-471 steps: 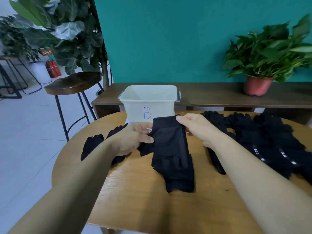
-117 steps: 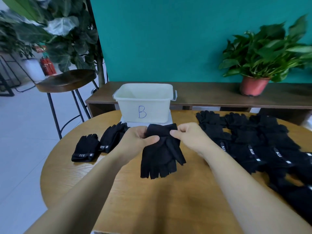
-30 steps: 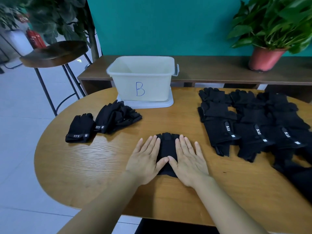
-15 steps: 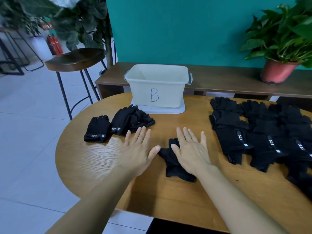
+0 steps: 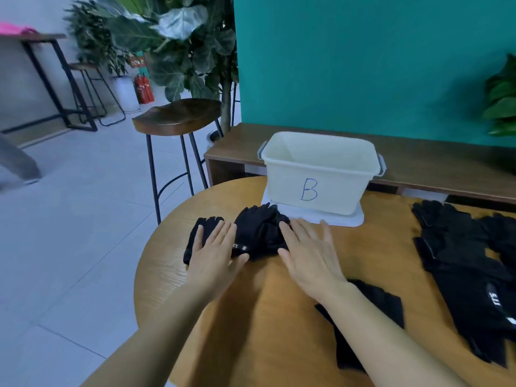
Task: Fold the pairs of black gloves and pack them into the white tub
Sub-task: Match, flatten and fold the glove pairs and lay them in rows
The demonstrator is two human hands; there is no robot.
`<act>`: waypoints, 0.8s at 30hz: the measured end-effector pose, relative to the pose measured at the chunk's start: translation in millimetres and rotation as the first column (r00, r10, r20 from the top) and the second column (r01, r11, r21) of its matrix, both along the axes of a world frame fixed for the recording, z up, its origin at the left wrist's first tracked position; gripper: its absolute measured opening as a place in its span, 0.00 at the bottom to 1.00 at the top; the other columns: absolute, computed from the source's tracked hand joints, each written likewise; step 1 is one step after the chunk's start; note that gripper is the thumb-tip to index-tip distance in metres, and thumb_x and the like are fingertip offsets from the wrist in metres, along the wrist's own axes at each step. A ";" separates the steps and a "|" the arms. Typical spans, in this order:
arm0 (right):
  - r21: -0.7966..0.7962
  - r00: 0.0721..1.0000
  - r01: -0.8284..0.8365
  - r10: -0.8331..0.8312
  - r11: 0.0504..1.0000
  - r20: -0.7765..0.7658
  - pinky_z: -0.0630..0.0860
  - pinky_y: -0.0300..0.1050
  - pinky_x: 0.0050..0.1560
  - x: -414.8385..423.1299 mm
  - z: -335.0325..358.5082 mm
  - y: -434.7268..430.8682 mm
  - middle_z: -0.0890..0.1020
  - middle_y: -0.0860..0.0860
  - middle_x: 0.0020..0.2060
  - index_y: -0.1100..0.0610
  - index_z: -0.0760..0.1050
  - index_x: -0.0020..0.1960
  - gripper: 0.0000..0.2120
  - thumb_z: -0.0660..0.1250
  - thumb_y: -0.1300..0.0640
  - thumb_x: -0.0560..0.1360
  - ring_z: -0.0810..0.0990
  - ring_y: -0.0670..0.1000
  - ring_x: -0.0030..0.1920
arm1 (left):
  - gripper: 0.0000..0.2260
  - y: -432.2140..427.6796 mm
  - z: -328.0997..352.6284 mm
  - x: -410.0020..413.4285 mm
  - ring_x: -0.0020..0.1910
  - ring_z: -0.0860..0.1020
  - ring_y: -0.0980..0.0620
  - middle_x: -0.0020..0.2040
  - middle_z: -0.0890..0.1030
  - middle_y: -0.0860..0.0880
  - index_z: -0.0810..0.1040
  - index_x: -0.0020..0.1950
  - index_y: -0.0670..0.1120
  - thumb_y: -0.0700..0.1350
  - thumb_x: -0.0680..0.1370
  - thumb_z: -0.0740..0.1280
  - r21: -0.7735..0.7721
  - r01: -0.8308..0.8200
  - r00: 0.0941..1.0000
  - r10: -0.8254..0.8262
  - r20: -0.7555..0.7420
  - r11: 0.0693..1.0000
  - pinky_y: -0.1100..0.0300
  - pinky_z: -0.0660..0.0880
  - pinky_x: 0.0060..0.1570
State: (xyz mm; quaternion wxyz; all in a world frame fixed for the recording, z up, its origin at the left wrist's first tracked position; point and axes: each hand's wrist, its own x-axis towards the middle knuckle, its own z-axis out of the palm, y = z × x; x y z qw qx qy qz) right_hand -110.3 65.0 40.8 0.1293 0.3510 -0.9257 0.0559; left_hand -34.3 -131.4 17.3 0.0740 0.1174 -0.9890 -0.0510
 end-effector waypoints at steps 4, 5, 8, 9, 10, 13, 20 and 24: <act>0.079 0.989 -0.144 0.146 0.986 -0.015 0.53 0.63 0.74 -12.8 -4.1 -40.0 0.74 0.57 0.70 0.55 0.70 0.72 0.25 0.68 0.50 0.77 0.69 0.57 0.73 | 0.44 -24.7 -9.8 -14.0 0.77 0.37 0.61 0.81 0.47 0.55 0.47 0.82 0.50 0.71 0.71 0.37 -0.004 0.080 0.997 -0.080 -0.002 0.997 0.54 0.26 0.73; 0.099 0.983 -0.185 0.185 0.978 0.005 0.50 0.64 0.74 -14.5 -4.8 -48.2 0.71 0.58 0.72 0.54 0.68 0.73 0.25 0.67 0.51 0.78 0.65 0.57 0.75 | 0.45 -29.0 -12.6 -17.6 0.77 0.37 0.62 0.81 0.46 0.55 0.47 0.82 0.50 0.72 0.70 0.38 -0.001 0.101 0.995 -0.101 0.008 0.995 0.54 0.25 0.73; 0.148 0.962 -0.275 0.270 0.950 0.049 0.37 0.63 0.75 -21.9 -9.4 -66.7 0.58 0.56 0.78 0.53 0.61 0.77 0.25 0.59 0.52 0.81 0.50 0.55 0.79 | 0.44 -38.2 -17.5 -25.2 0.75 0.36 0.63 0.81 0.47 0.55 0.48 0.82 0.49 0.74 0.73 0.45 0.038 0.146 0.988 -0.148 0.053 0.989 0.54 0.24 0.71; 0.172 0.959 -0.284 0.279 0.943 0.052 0.36 0.63 0.75 -23.8 -10.7 -70.8 0.56 0.56 0.79 0.52 0.63 0.76 0.24 0.58 0.52 0.82 0.47 0.55 0.79 | 0.45 -40.8 -19.0 -26.7 0.75 0.37 0.63 0.81 0.48 0.55 0.48 0.82 0.49 0.75 0.72 0.47 0.052 0.155 0.985 -0.159 0.069 0.986 0.53 0.24 0.71; 0.195 0.958 -0.286 0.281 0.938 0.055 0.35 0.63 0.75 -25.3 -12.2 -74.2 0.57 0.55 0.79 0.52 0.65 0.75 0.22 0.58 0.51 0.82 0.47 0.54 0.79 | 0.47 -43.5 -21.6 -28.4 0.75 0.38 0.64 0.81 0.49 0.54 0.49 0.82 0.49 0.76 0.71 0.46 0.064 0.165 0.982 -0.170 0.078 0.984 0.53 0.24 0.71; 0.208 0.960 -0.281 0.274 0.937 0.061 0.34 0.63 0.75 -28.4 -15.2 -78.2 0.65 0.53 0.76 0.52 0.71 0.70 0.18 0.57 0.51 0.82 0.51 0.54 0.79 | 0.57 -48.9 -30.6 -32.2 0.75 0.39 0.65 0.81 0.51 0.55 0.52 0.82 0.49 0.83 0.62 0.36 0.097 0.185 0.979 -0.192 0.066 0.978 0.52 0.24 0.70; -0.127 0.956 -0.292 0.284 0.948 -0.075 0.48 0.55 0.75 -36.4 -16.5 -71.6 0.84 0.46 0.52 0.53 0.82 0.52 0.09 0.64 0.58 0.78 0.76 0.52 0.66 | 0.36 -39.0 -19.1 -33.7 0.77 0.45 0.65 0.80 0.56 0.56 0.57 0.81 0.54 0.70 0.77 0.56 0.126 0.162 0.986 -0.164 0.011 0.979 0.51 0.29 0.73; -0.466 0.985 -0.132 0.169 0.875 0.039 0.56 0.51 0.71 -45.4 12.5 -59.6 0.85 0.48 0.44 0.53 0.83 0.49 0.15 0.57 0.57 0.76 0.80 0.52 0.56 | 0.18 -26.0 20.7 -36.2 0.71 0.66 0.64 0.70 0.75 0.57 0.73 0.71 0.56 0.51 0.81 0.65 0.209 0.145 0.974 -0.102 -0.204 0.967 0.52 0.46 0.77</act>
